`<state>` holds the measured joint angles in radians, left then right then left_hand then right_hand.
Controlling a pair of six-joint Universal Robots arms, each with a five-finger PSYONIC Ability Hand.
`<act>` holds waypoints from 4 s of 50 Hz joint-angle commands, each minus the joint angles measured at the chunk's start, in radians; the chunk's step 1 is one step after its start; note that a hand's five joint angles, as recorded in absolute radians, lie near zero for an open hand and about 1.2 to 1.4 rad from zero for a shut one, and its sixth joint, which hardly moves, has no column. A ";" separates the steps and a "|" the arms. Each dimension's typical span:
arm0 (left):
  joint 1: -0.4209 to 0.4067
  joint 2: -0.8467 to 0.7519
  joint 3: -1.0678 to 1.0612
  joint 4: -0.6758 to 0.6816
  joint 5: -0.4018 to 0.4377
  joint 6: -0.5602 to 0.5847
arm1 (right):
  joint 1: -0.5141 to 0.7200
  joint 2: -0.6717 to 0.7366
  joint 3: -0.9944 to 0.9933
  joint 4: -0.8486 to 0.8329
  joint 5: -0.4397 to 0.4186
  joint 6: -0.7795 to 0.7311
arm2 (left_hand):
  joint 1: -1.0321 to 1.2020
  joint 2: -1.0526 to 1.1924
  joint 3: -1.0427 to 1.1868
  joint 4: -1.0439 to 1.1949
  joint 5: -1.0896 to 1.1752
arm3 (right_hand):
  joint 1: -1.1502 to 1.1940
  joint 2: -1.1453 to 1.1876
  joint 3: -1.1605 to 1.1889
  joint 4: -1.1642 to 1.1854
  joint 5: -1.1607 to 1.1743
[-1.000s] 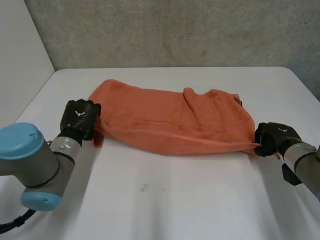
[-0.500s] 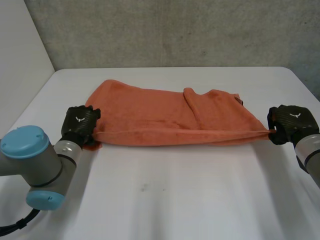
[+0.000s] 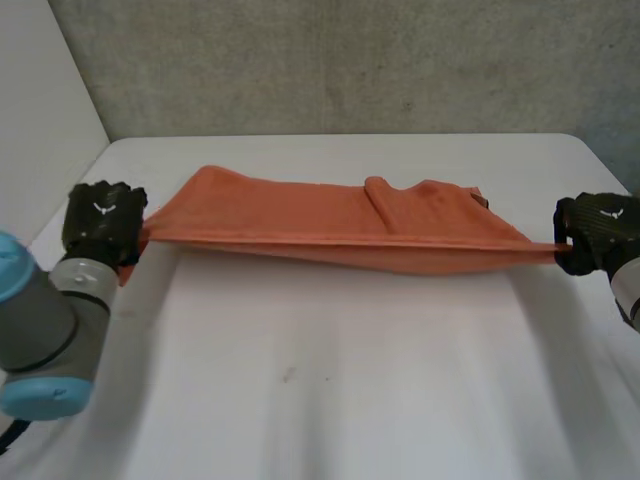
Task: Fold the laundry
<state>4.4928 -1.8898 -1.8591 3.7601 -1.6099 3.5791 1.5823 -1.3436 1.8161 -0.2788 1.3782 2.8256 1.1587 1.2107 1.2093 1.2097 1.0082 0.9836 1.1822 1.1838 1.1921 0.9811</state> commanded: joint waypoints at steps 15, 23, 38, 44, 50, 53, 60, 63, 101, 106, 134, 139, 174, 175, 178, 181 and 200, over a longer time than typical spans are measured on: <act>0.008 0.401 -0.072 -0.572 0.119 0.274 | -0.024 -0.221 -0.097 0.650 -0.007 -0.577 | 0.238 0.186 0.187 0.187 0.214 | 0.413 0.214 0.212 0.204 0.241; 0.011 0.115 0.010 -0.543 0.125 0.276 | -0.007 -0.006 -0.155 0.616 0.021 -0.650 | 0.238 0.186 0.187 0.187 0.214 | 0.413 0.214 0.212 0.204 0.241; 0.002 -0.180 0.543 -0.220 0.123 0.345 | 0.179 0.339 -0.873 0.310 0.228 -0.485 | 0.238 0.186 0.187 0.187 0.214 | 0.413 0.214 0.212 0.204 0.241; -0.003 -0.111 0.684 0.149 0.128 0.325 | 0.189 0.218 -1.002 0.003 0.268 -0.284 | 0.238 0.186 0.187 0.187 0.214 | 0.413 0.214 0.212 0.204 0.241; 0.006 -0.023 0.620 0.284 0.128 0.218 | 0.192 0.123 -0.906 -0.086 0.262 -0.250 | 0.238 0.186 0.187 0.187 0.214 | 0.413 0.214 0.212 0.204 0.241; 0.009 0.000 0.545 0.245 0.127 0.172 | 0.188 0.107 -0.813 -0.083 0.252 -0.245 | 0.238 0.186 0.187 0.187 0.214 | 0.413 0.214 0.212 0.204 0.241; 0.011 0.000 0.349 0.198 0.131 0.119 | 0.183 0.097 -0.531 -0.085 0.200 -0.239 | 0.238 0.186 0.187 0.187 0.214 | 0.413 0.214 0.212 0.204 0.241; 0.011 -0.017 0.246 0.201 0.134 0.104 | 0.183 0.098 -0.425 -0.083 0.180 -0.239 | 0.238 0.186 0.187 0.187 0.214 | 0.413 0.214 0.212 0.204 0.241; 0.055 -0.204 -0.009 -0.008 0.168 0.210 | -0.001 0.130 -0.077 0.053 0.047 -0.252 | 0.234 0.182 0.183 0.183 0.210 | 0.413 0.214 0.212 0.204 0.241; 0.048 -0.111 -0.064 -0.013 0.165 0.207 | -0.002 0.129 -0.061 0.058 0.045 -0.253 | 0.238 0.186 0.187 0.187 0.214 | 0.413 0.214 0.212 0.204 0.241; 0.174 0.336 -0.178 -0.571 0.263 0.198 | -0.205 -0.045 -0.087 0.654 -0.041 -0.756 | 0.238 0.186 0.187 0.187 0.214 | 0.413 0.214 0.212 0.204 0.241; 0.152 0.150 -0.106 -0.430 0.262 0.194 | -0.164 0.048 -0.151 0.520 -0.045 -0.648 | 0.238 0.186 0.187 0.187 0.214 | 0.413 0.214 0.212 0.204 0.241; 0.023 -0.506 0.511 -0.086 0.159 0.178 | 0.104 0.676 -0.709 -0.074 0.151 -0.525 | -0.984 -1.036 -1.034 -1.035 -1.008 | -0.809 -1.008 -1.009 -1.018 -0.981; 0.016 -0.499 0.503 -0.082 0.160 0.178 | 0.104 0.672 -0.709 -0.092 0.169 -0.517 | -0.984 -1.036 -1.035 -1.035 -1.008 | -0.809 -1.008 -1.009 -1.018 -0.981; 0.011 -0.491 0.497 -0.082 0.159 0.175 | 0.107 0.640 -0.687 -0.118 0.208 -0.490 | -0.984 -1.036 -1.035 -1.035 -1.008 | -0.809 -1.008 -1.009 -1.018 -0.981; 0.000 -0.445 0.472 -0.082 0.159 0.171 | 0.107 0.563 -0.647 -0.117 0.228 -0.419 | -0.984 -1.036 -1.035 -1.035 -1.008 | -0.809 -1.008 -1.009 -1.018 -0.981; -0.044 -0.019 0.072 -0.088 0.157 -0.118 | 0.011 0.173 -0.193 0.141 0.041 -0.176 | -0.984 -1.036 -1.035 -1.035 -1.008 | -0.809 -1.008 -1.009 -1.018 -0.981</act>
<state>4.4642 -1.9916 -1.6646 3.6759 -1.4521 3.6515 1.6593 -1.1451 1.5237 -0.2471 1.5209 2.6655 0.1806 0.1659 0.1675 0.1689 0.0307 0.2125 0.2223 0.2136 0.2356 0.0755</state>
